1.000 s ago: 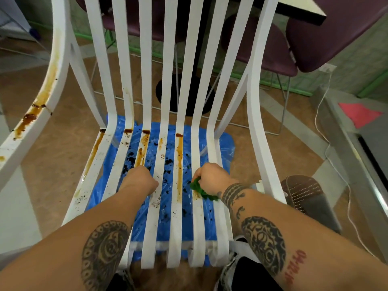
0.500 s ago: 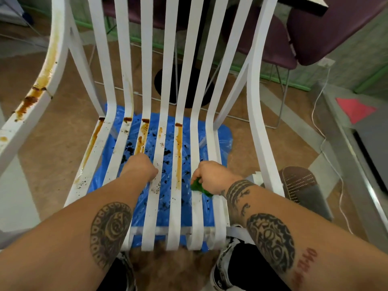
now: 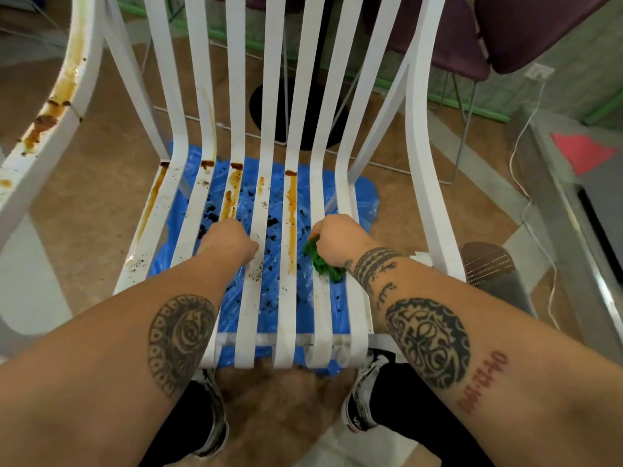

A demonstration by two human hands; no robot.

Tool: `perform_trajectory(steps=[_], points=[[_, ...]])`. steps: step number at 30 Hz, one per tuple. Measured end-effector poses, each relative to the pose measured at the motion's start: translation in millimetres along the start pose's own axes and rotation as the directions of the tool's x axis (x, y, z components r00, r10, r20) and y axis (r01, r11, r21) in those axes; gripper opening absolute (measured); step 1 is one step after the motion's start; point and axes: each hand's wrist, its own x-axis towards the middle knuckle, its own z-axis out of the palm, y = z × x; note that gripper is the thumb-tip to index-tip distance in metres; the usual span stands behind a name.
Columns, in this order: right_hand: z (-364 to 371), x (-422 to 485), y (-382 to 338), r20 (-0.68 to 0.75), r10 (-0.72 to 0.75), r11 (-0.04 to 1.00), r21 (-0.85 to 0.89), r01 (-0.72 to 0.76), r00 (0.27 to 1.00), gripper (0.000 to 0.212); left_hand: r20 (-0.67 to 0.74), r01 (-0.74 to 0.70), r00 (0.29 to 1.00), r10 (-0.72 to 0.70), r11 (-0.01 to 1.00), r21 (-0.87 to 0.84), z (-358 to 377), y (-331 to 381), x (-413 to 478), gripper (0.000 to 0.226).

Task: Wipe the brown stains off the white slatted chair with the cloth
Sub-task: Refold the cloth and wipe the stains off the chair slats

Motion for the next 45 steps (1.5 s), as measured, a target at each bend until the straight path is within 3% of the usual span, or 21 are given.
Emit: perform_trajectory(steps=[4, 10, 14, 18, 20, 22, 25, 27, 31, 38, 41, 45], points=[[4.3, 8.5, -9.9, 0.009, -0.097, 0.963, -0.25, 0.096, 0.995, 0.035, -0.011, -0.007, 1.0, 0.007, 1.0, 0.015, 1.6, 0.2, 0.0, 0.037], [23.2, -17.2, -29.8, 0.085, -0.115, 0.93, -0.342, 0.137, 0.99, 0.027, 0.026, -0.032, 0.999, 0.031, 0.999, 0.042, 0.4, -2.4, -2.7, 0.034], [27.8, -29.5, -28.9, 0.148, -0.124, 0.949, -0.273, 0.161, 0.981, 0.026, 0.038, -0.017, 0.999, 0.016, 0.999, 0.037, 2.0, 0.0, -2.0, 0.031], [25.5, -42.7, -23.3, 0.219, -0.134, 0.988, -0.047, 0.148, 0.966, 0.029, 0.04, -0.025, 0.999, 0.021, 0.994, 0.105, 0.8, 0.9, -3.8, 0.037], [15.3, -41.7, -10.4, 0.167, -0.078, 0.989, 0.134, 0.056, 0.983, 0.035, 0.039, -0.016, 0.999, 0.013, 0.996, 0.086, -3.3, 1.6, -6.1, 0.039], [10.5, -39.6, 6.1, 0.027, 0.02, 0.96, 0.277, -0.027, 0.999, 0.035, 0.032, -0.014, 0.999, 0.013, 1.0, 0.026, -4.4, 2.0, -8.0, 0.039], [26.6, -46.2, 16.0, -0.037, 0.092, 0.925, 0.373, -0.071, 0.995, 0.033, 0.018, -0.025, 1.0, 0.024, 0.999, 0.037, -3.5, 3.3, -24.7, 0.032], [42.6, -56.1, 9.2, -0.01, 0.099, 0.926, 0.368, -0.088, 0.995, 0.034, -0.03, 0.003, 1.0, -0.003, 1.0, 0.029, 0.7, 3.3, -35.0, 0.022], [58.7, -90.0, -0.2, -0.039, 0.095, 0.941, 0.33, -0.077, 0.995, 0.039, -0.011, -0.042, 0.999, 0.043, 0.998, 0.049, 13.2, -9.4, -60.0, 0.026], [43.2, -111.2, 1.1, 0.104, 0.004, 0.968, 0.249, -0.03, 0.995, 0.041, -0.019, -0.05, 0.999, 0.051, 0.999, 0.021, 16.0, -23.1, -83.5, 0.02], [41.9, -104.8, -1.7, -0.008, 0.106, 0.937, 0.335, -0.097, 0.994, 0.035, 0.008, -0.038, 0.999, 0.038, 0.996, 0.077, 17.0, -26.3, -90.7, 0.021], [71.1, -118.2, -13.7, -0.034, 0.097, 0.954, 0.29, -0.083, 0.995, 0.041, 0.054, -0.053, 0.997, 0.047, 0.992, 0.116, 28.7, -35.5, -102.3, 0.013]])
